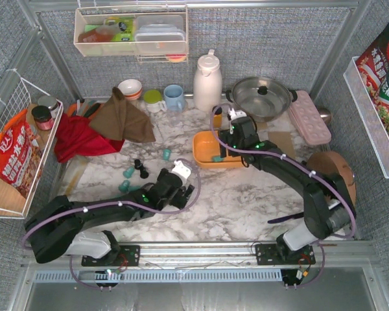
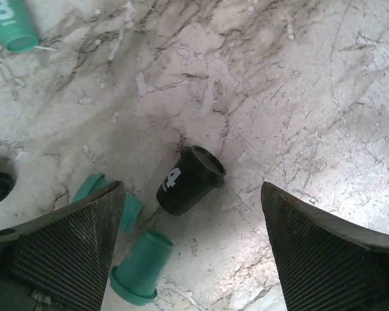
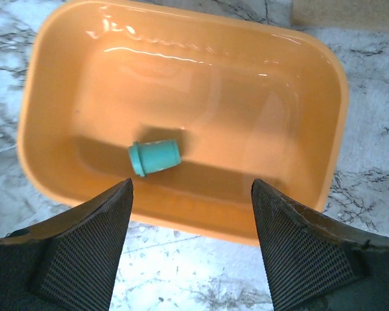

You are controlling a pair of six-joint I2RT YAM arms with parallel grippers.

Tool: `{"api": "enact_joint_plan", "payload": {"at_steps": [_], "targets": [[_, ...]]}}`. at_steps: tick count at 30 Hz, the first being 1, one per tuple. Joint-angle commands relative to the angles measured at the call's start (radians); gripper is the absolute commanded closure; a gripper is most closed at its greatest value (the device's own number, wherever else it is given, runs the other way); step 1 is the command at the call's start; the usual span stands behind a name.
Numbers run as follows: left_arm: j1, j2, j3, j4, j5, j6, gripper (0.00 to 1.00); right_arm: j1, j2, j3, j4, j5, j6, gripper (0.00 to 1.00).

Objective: Mix the coffee capsules in the storage basket

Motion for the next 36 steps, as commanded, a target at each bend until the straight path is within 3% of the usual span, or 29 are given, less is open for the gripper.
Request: {"api": "enact_joint_plan", "payload": {"at_steps": [1,12,23,32,36], "targets": [[0.021,0.039,0.026,-0.019,0.106,0.062,0.07,0.004,-0.072,-0.009,-0.063,-0.068,0.022,0.22],[0.064,0.210,0.138,-0.137,0.150,0.009,0.16,0.017,-0.247,-0.023,-0.145,-0.155,0.025,0.23],[0.064,0.205,0.179,-0.231,0.168,-0.019,0.21,0.021,-0.310,-0.032,-0.174,-0.186,0.034,0.24],[0.064,0.210,0.189,-0.247,0.176,-0.010,0.44,0.024,-0.320,-0.035,-0.179,-0.202,0.046,0.24],[0.064,0.215,0.193,-0.242,0.192,-0.007,0.49,0.025,-0.323,-0.034,-0.182,-0.208,0.047,0.24]]}}
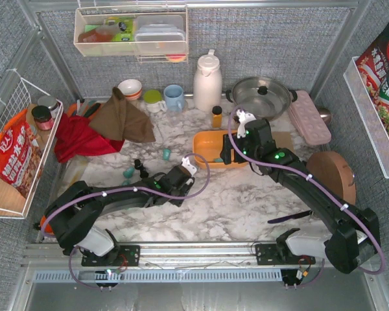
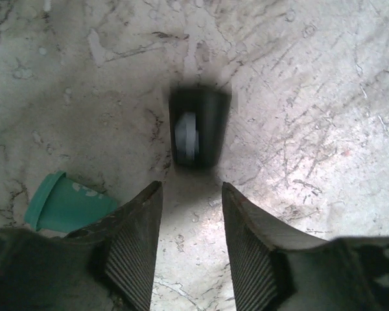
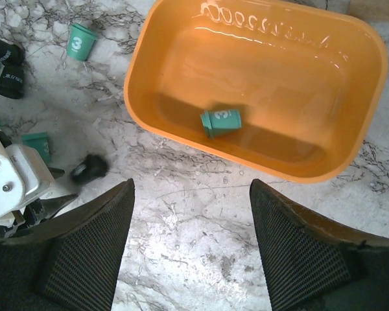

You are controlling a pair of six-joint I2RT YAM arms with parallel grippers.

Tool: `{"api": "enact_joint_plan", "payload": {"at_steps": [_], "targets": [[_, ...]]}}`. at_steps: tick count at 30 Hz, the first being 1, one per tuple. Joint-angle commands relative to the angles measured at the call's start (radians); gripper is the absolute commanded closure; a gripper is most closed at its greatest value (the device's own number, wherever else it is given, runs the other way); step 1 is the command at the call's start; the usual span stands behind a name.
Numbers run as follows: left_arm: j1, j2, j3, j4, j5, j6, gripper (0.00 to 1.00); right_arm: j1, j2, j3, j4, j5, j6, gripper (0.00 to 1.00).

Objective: Mix the coffee capsules in the storage basket

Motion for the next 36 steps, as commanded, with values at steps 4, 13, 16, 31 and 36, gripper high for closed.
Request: {"api": "enact_joint_plan", "payload": {"at_steps": [4,13,16,31,36], "targets": [[0.001,0.005,0.010,0.020,0.054,0.009,0.54,0.004,-0.007,-0.002,-0.005,-0.023,0.015,0.24],[0.001,-0.020,0.034,0.048,-0.002,0.001,0.28,0.012,-0.019,0.004,-0.025,-0.035,0.011,0.24],[0.002,-0.051,0.023,0.106,-0.026,0.015,0.28,0.013,-0.028,0.002,-0.029,-0.037,0.012,0.24],[0.056,0.062,0.033,0.284,0.096,0.093,0.35,0.016,-0.050,-0.007,-0.038,-0.064,0.015,0.24],[0.056,0.102,0.034,0.309,0.090,0.099,0.40,0.018,-0.048,-0.044,-0.034,-0.075,0.023,0.24]]}}
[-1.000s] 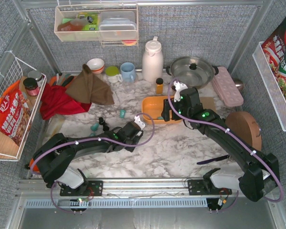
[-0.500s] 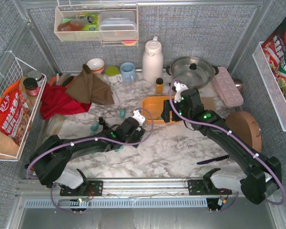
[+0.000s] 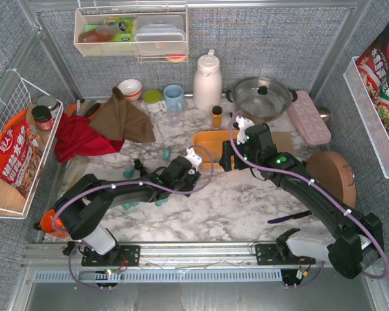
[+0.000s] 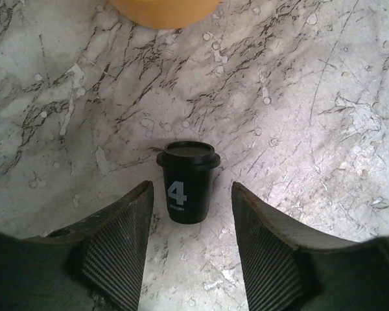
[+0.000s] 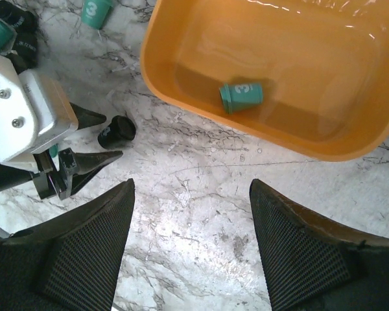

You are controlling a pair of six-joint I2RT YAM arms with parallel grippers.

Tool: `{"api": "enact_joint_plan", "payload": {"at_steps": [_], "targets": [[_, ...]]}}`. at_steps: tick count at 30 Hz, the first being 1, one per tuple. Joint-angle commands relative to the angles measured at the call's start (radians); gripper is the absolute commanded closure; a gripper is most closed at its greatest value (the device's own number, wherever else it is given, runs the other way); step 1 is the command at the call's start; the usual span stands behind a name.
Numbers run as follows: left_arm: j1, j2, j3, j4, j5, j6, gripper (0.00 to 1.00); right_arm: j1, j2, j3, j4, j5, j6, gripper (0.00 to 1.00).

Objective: Mix the coffee capsules in the storage basket

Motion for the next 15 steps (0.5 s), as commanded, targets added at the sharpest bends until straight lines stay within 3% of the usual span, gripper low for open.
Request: {"api": "enact_joint_plan", "payload": {"at_steps": [1,13,15], "targets": [[0.002,0.026,0.001,0.060,0.018,0.021,0.41,0.002,-0.001,-0.011,0.005,-0.022,0.013,0.24],[0.002,0.039,-0.029,0.102,0.029,0.033,0.54,0.014,-0.015,-0.010,-0.008,-0.035,0.022,0.25],[0.002,0.025,-0.037,0.116,0.032,0.040,0.60,0.016,-0.020,-0.012,-0.010,-0.035,0.027,0.25]]}}
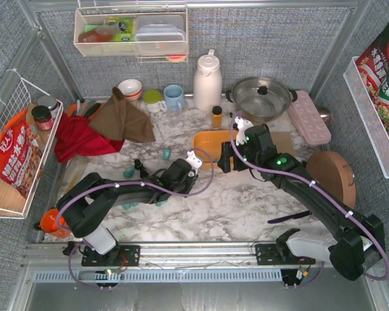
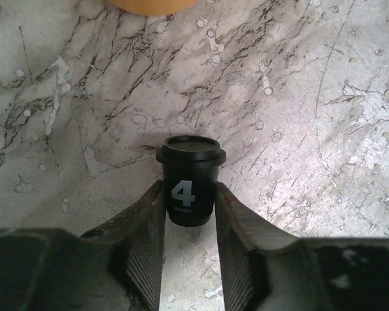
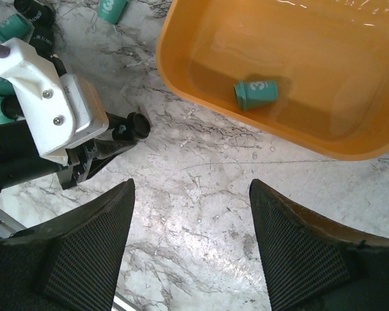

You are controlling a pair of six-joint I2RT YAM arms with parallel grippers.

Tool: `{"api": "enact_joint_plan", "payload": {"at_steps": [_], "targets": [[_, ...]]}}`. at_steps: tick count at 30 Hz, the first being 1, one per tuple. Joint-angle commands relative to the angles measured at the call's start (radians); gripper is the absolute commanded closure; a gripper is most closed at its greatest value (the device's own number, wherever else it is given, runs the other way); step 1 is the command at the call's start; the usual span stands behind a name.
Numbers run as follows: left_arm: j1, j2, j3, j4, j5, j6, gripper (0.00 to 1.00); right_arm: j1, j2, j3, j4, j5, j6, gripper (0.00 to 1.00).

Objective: Mix the coffee capsules in the storage basket

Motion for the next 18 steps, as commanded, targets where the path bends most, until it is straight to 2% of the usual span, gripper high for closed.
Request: {"api": "enact_joint_plan", "payload": {"at_steps": [1,6,10,15,18], "targets": [[0.002,-0.029,-0.017,0.069,0.013,0.024,0.63,0.006,-0.012,-0.004,0.000,-0.012,0.017,0.25],[0.002,-0.120,-0.084,0.180,0.017,0.060,0.72,0.020,-0.028,-0.008,0.000,-0.026,0.032,0.25],[0.001,-0.232,-0.176,0.343,0.064,0.099,0.72,0.041,-0.042,-0.011,0.015,-0.043,0.058,0.25],[0.001,-0.365,-0.312,0.634,0.205,0.173,0.72,0.087,-0.073,-0.041,0.112,-0.097,0.127,0.26],[0.001,-0.387,-0.324,0.702,0.268,0.216,0.72,0.117,-0.079,-0.054,0.177,-0.107,0.165,0.26]]}}
